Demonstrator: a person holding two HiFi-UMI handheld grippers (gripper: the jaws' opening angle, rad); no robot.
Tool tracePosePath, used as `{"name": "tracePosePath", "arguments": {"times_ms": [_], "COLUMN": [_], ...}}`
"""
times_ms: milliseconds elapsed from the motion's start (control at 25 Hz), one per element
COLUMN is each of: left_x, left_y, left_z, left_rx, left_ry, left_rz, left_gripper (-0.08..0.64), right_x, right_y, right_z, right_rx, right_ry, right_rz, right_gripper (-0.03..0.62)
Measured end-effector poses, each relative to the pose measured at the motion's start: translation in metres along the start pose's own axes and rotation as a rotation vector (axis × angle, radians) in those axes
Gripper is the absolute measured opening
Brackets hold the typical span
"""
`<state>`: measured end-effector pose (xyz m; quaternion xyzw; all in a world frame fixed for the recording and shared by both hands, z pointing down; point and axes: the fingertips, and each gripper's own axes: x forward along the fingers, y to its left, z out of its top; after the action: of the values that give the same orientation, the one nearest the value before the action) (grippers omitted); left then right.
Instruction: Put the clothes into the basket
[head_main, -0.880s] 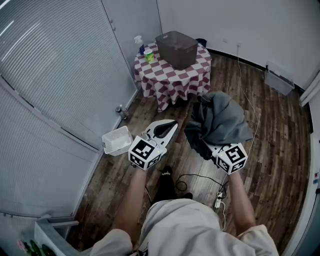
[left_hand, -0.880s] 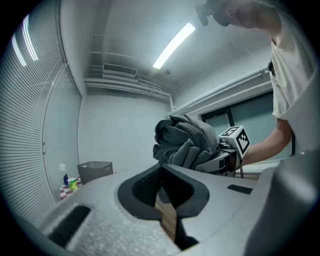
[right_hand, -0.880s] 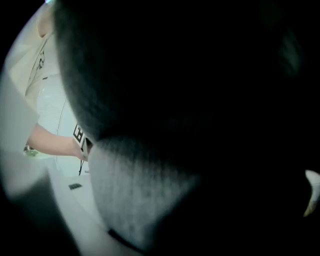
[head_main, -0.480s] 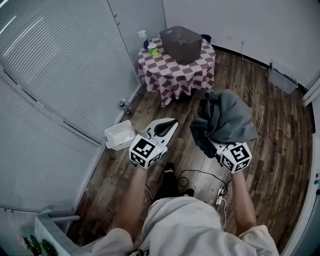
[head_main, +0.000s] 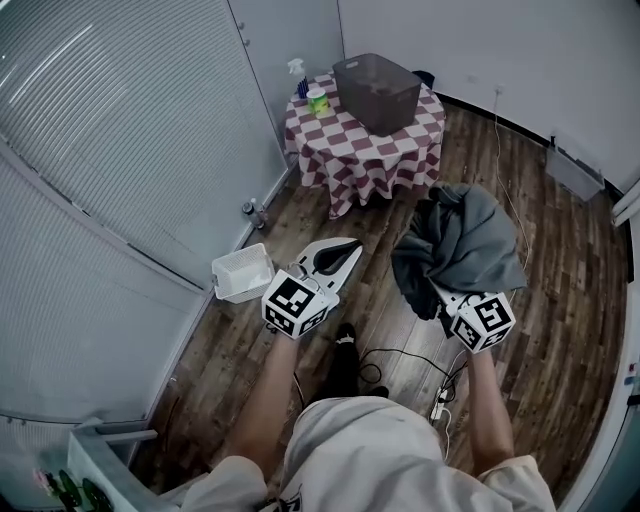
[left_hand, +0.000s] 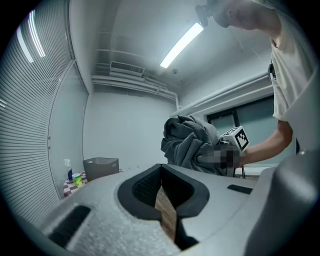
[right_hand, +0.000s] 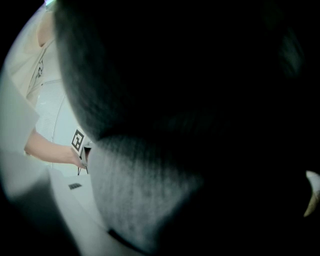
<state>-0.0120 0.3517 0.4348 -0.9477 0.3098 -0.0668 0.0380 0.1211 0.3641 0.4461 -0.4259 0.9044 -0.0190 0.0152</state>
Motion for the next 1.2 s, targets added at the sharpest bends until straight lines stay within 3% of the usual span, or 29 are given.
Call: {"name": "tracePosePath", "arguments": {"times_ms": [200,640,960,1200], "left_x": [0.029,0.085,0.097,0.09], "left_y": [0.049,0.148,0.191,0.213], "left_z": [-0.008,0.0,-0.004,-0.003], "left_rx": [0.033,0.025,0.026,0.017], "left_ry": [0.042,-0.026,-0.04,-0.032], "left_rz": [-0.022,-0.064,-0.115,-0.12], "left_gripper": [0.014,0.015,0.014,0.015], "right_x": [0.041,0.122,0.152,0.172], "right_y": [-0.023,-0.065,-0.089,-0.091], "right_z": [-0.001,0.018,0.015,0.027], "right_rx": [-0.034,-0.057,-0.043,-0.011], "right_ry": [0.041,0.037,0.06,0.007], "right_rz": [0.005,0.019,-0.055,-0.091], "right_gripper": [0.25,0.25,0.25,0.252]}}
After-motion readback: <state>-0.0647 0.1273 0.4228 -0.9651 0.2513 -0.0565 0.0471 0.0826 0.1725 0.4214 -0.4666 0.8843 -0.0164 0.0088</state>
